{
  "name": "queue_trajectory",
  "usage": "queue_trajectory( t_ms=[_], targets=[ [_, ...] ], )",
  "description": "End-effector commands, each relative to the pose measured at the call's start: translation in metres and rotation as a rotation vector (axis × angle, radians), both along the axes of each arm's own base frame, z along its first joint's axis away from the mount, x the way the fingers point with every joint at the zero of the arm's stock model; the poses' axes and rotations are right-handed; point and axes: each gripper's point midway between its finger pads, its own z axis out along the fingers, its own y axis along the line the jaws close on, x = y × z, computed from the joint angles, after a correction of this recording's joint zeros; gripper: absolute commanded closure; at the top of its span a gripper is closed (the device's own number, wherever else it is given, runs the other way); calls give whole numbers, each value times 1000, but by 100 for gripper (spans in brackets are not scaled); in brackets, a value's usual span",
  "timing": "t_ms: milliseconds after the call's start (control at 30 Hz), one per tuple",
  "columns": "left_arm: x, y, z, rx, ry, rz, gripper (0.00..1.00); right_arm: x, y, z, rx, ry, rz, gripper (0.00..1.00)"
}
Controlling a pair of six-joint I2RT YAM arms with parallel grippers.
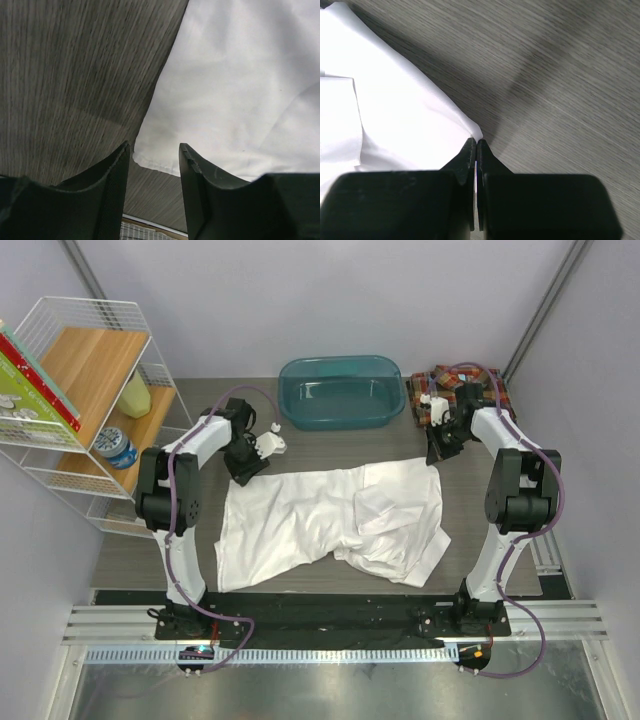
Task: Fold and stack the long sleeve shirts
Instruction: Flatten the shirt out
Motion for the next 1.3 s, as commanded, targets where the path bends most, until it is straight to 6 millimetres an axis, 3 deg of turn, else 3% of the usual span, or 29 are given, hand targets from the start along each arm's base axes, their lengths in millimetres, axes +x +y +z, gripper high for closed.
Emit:
queue_trajectory(
  t_ms=[0,133,267,400,500,600,700,833,867,933,1000,1067,1167,1200,1267],
  targets=[
    [7,11,-8,24,1,12,55,12,0,31,-12,-91,8,99],
    [6,28,-22,73,25,16,55,12,0,30,-14,-88,8,99],
    [-10,30,-36,70,67,9,57,10,-1,28,-19,-83,5,99],
    [-27,26,-48,51,96,23,81,10,5,30,14,-87,-3,99],
    [-28,14,-36,-20,78,62,97,15,13,47,65,-131,-20,99],
    [-22,2,-9,-90,39,111,100,23,16,71,93,-190,-41,99],
    [-3,-4,31,-145,-48,175,100,32,15,105,89,-276,-57,99],
    [29,-11,105,-242,-222,266,100,47,9,176,75,-462,-104,99],
    [39,-13,143,-285,-309,302,100,49,3,203,58,-541,-131,99],
    [46,-16,181,-335,-398,332,100,52,-1,248,58,-656,-164,99],
    [49,-18,240,-409,-534,369,100,48,-8,294,38,-777,-197,99],
    [36,-20,287,-473,-630,372,100,43,-14,337,20,-886,-236,99],
    [21,-19,335,-539,-760,360,100,20,-22,395,8,-1039,-276,99],
    [5,-16,357,-568,-823,368,100,4,-27,418,-6,-1105,-310,99],
    [-6,-10,387,-601,-939,374,100,-17,-33,451,-15,-1213,-348,99]
  ],
)
